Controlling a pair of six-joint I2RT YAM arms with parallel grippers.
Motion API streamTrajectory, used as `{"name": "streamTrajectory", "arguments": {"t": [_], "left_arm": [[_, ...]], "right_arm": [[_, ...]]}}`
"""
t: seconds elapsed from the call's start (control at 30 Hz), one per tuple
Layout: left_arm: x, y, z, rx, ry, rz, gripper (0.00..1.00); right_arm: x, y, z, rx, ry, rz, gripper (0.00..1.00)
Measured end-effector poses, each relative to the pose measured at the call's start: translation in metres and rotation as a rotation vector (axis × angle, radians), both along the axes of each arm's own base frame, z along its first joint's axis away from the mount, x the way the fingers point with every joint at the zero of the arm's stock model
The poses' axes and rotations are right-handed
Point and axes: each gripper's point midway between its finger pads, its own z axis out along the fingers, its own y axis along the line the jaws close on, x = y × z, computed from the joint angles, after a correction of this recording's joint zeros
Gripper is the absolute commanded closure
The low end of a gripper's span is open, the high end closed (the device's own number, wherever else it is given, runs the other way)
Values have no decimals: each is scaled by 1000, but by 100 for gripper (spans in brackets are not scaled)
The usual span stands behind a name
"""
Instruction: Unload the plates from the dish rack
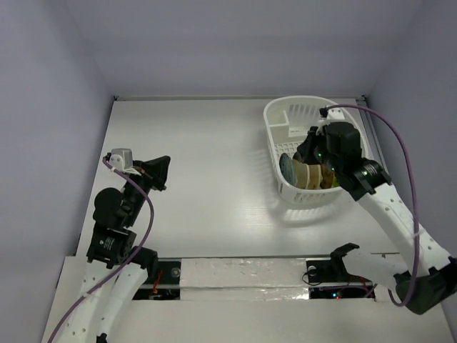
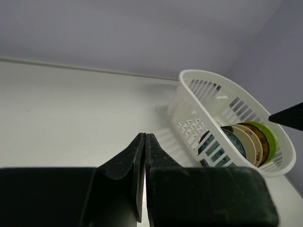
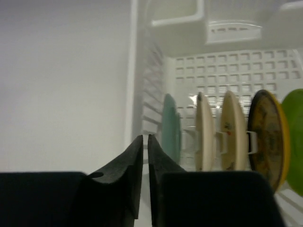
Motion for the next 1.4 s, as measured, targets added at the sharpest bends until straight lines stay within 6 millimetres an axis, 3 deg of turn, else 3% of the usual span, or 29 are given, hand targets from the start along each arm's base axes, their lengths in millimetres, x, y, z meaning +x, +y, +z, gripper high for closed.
{"name": "streamTrajectory", "arguments": {"t": [0.1,0.17,0.37,0.57,0.83,0.9,1.07,1.4], "left_arm": [[1,3,-2,4,5,16,72],[2,3,-3,4,10,22,64],[5,6,-9,13,32,38,57],[5,7,-10,14,37,44,57],[5,7,-10,14,36,45,57],[5,7,-9,13,35,45,57],[3,7,-8,11,29,44,57],[0,7,-6,9,20,38,57]], "right_arm": [[11,-6,-22,-74,50,-58,60],[16,-6,-32,-120,72,-77,57],[20,13,-67,-256,151,-67,51],[22,4,-96,-388,222,-103,51],[24,-8,-115,-506,261,-156,66],[24,-9,-120,-528,268,-162,73],[26,-4,-127,-599,276,-166,79],[25,-2,-106,-740,227,-198,98]]}}
